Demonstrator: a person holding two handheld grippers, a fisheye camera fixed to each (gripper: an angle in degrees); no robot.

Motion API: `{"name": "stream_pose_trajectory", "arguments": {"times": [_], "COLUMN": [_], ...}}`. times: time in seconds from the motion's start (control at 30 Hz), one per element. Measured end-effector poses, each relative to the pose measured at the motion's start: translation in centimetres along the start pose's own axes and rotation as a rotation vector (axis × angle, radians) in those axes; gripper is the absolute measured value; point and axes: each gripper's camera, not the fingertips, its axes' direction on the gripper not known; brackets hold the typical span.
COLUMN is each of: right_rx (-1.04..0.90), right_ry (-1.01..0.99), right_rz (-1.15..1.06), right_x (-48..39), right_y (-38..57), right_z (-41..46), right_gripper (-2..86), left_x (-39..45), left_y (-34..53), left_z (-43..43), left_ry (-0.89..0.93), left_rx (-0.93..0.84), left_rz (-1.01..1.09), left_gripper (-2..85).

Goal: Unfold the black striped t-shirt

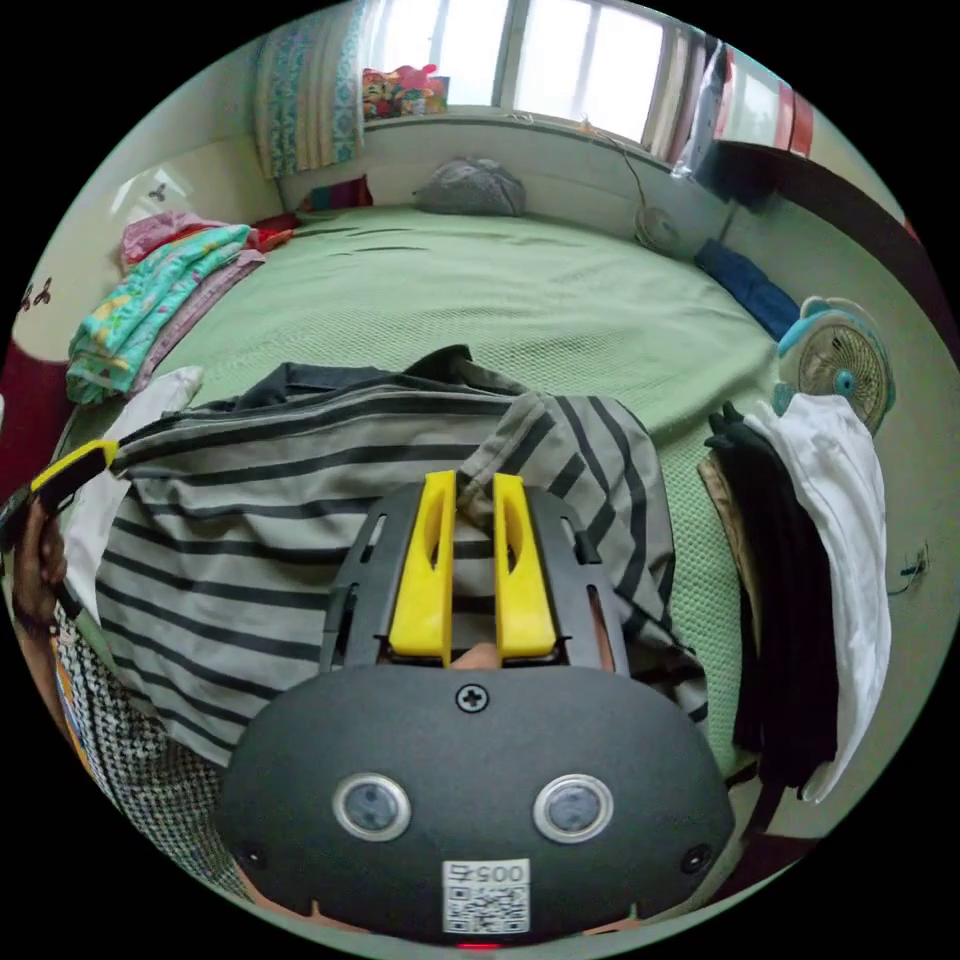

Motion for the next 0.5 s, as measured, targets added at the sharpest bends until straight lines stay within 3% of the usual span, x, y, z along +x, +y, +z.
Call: {"name": "stream_pose_trajectory", "arguments": {"times": [0.5], "right_rx": [0.047], "right_ry": [0.056], "right_rz": [0.112], "right_x": [9.0], "right_y": [9.1], "right_z": [-8.7], "right_gripper": [-1.2], "left_x": [-1.6], "left_y": [11.7], "left_z": [-9.9], "left_ry": [0.029], "left_rx": [0.008], "left_rz": [-0.020], "left_gripper": [0.8]}}
